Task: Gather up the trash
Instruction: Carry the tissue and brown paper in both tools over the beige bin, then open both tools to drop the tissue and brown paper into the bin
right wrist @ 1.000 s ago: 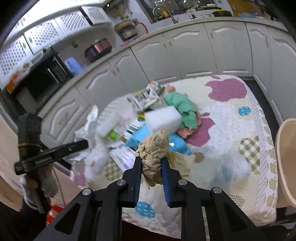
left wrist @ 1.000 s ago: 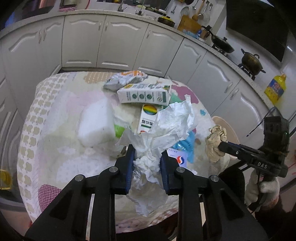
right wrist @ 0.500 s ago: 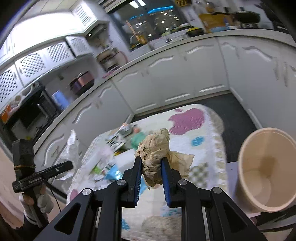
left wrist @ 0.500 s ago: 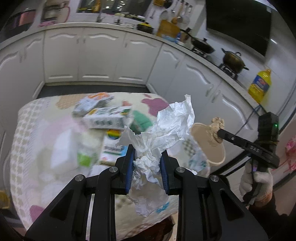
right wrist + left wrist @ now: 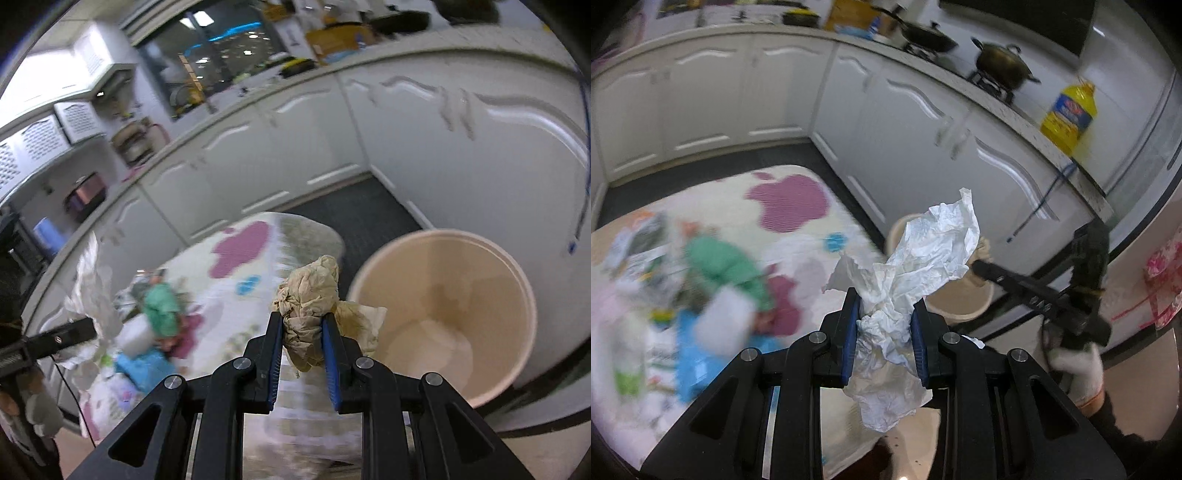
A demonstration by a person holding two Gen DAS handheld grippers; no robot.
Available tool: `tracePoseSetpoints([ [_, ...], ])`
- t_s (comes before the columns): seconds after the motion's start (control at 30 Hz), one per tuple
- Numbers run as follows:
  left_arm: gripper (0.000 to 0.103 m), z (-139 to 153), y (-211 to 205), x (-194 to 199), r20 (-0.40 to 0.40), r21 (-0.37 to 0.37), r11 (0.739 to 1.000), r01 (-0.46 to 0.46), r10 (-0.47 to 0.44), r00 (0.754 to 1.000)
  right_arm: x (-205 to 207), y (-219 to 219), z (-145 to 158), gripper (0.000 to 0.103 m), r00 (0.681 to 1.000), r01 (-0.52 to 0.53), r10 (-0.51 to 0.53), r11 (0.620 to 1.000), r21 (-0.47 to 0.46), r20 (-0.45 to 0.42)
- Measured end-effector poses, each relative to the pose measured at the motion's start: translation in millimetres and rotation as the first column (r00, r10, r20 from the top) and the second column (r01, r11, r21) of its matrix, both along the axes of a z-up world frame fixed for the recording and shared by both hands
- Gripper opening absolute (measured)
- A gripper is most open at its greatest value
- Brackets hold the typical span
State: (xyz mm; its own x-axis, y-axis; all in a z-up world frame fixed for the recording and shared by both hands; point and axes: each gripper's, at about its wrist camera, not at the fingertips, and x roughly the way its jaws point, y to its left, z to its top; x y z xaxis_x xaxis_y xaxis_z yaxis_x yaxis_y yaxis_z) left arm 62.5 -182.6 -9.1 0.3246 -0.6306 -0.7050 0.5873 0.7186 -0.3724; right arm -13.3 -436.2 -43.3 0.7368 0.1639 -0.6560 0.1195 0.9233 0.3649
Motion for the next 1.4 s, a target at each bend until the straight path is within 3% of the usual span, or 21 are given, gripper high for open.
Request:
tracePoseSetpoints([
  [0.23, 0.023, -12.8, -94.4, 19.2, -0.042, 0.045, 0.994, 0.1, -0.099, 0.994, 0.7, -46.0, -26.0, 0.02, 0.994, 0.087, -0.085, 0.996, 0.019, -0.063],
  [0.6, 0.025, -60.6, -195.6, 57.2, -0.144, 0.094, 0.985, 0.142, -0.127, 0.981, 7.8, -86.4, -51.6, 0.02, 0.982, 0.156, -0.155, 0.988, 0.006, -0.106],
  [0.67, 0.031, -67.0, -203.5, 61.9, -0.157, 0.091, 0.986, 0.142, -0.126, 0.979, 9.1, -89.0, -56.1, 0.02, 0.98, 0.166, -0.164, 0.986, 0.012, -0.114],
  [0.7, 0.039, -70.1, -207.6, 64.2, -0.167, 0.079, 0.986, 0.145, -0.13, 0.977, 10.6, -90.8, -58.8, 0.02, 0.978, 0.171, -0.168, 0.985, 0.015, -0.121],
  [0.8, 0.06, -76.4, -214.6, 69.9, -0.186, 0.051, 0.99, 0.134, -0.122, 0.975, 13.8, -94.6, -66.1, 0.031, 0.974, 0.183, -0.178, 0.983, 0.022, -0.141],
  [0.83, 0.061, -78.1, -216.3, 71.2, -0.189, 0.051, 0.99, 0.129, -0.117, 0.975, 14.3, -95.8, -67.6, 0.038, 0.972, 0.189, -0.184, 0.982, 0.025, -0.144],
  [1.1, 0.062, -72.7, -205.5, 70.6, -0.164, 0.073, 0.991, 0.108, -0.095, 0.982, 16.7, -91.8, -66.7, 0.038, 0.974, 0.182, -0.177, 0.983, 0.022, -0.143],
  [1.4, 0.061, -25.3, -145.9, 57.7, -0.015, 0.096, 0.994, 0.05, -0.049, 0.999, 17.8, -70.7, -62.1, 0.039, 0.983, 0.135, -0.132, 0.991, 0.02, -0.126],
])
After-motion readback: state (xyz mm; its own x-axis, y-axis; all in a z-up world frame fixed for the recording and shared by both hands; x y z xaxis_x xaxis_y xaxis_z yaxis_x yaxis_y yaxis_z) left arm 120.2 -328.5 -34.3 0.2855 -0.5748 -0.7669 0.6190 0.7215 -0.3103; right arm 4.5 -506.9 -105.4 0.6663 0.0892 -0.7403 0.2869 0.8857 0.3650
